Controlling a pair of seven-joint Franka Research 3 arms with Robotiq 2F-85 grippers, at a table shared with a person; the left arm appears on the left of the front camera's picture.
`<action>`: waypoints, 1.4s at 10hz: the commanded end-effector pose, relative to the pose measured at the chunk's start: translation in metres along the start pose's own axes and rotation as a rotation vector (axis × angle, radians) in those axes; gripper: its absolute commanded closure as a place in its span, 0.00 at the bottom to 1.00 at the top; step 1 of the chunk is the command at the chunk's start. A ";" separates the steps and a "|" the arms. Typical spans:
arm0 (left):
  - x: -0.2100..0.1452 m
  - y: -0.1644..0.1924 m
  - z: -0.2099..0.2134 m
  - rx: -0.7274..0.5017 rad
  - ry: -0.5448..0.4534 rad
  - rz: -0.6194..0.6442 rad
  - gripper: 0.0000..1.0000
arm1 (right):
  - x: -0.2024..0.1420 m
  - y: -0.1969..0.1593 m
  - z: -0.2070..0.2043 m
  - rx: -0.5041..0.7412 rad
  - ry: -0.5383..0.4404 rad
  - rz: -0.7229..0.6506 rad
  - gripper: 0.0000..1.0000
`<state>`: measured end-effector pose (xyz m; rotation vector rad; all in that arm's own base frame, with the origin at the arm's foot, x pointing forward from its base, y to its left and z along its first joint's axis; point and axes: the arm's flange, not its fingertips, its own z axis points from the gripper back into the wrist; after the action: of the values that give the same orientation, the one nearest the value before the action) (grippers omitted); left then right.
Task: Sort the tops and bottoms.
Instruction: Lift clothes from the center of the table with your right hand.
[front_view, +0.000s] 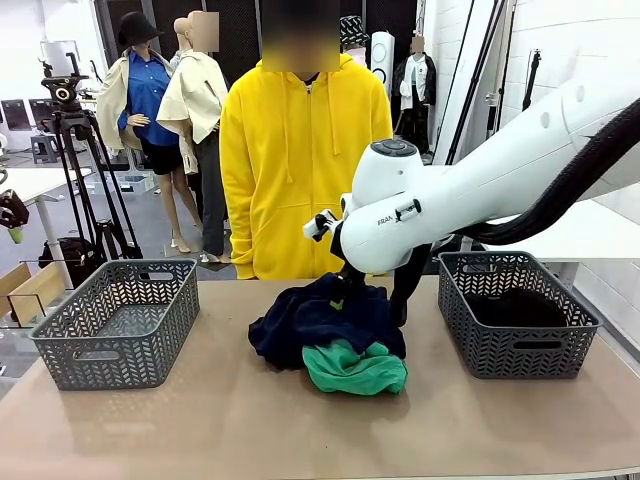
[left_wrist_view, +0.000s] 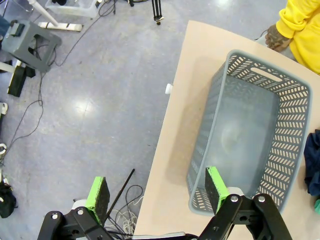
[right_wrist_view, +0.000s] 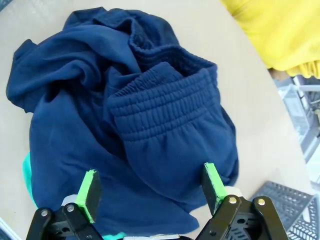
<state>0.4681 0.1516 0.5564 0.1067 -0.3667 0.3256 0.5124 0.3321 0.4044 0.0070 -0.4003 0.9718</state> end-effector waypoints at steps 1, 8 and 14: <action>-0.001 0.002 0.002 0.013 0.000 -0.002 0.00 | 0.003 -0.006 -0.008 0.071 0.007 -0.018 0.00; -0.001 0.002 0.002 0.013 0.000 -0.002 0.00 | 0.003 -0.013 -0.015 -0.008 -0.014 -0.003 0.92; -0.001 0.002 0.002 0.013 0.000 -0.002 0.00 | 0.003 -0.014 0.009 -0.007 -0.052 -0.020 1.00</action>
<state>0.4681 0.1516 0.5563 0.1067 -0.3666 0.3256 0.5250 0.3296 0.4071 0.0198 -0.4268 0.9754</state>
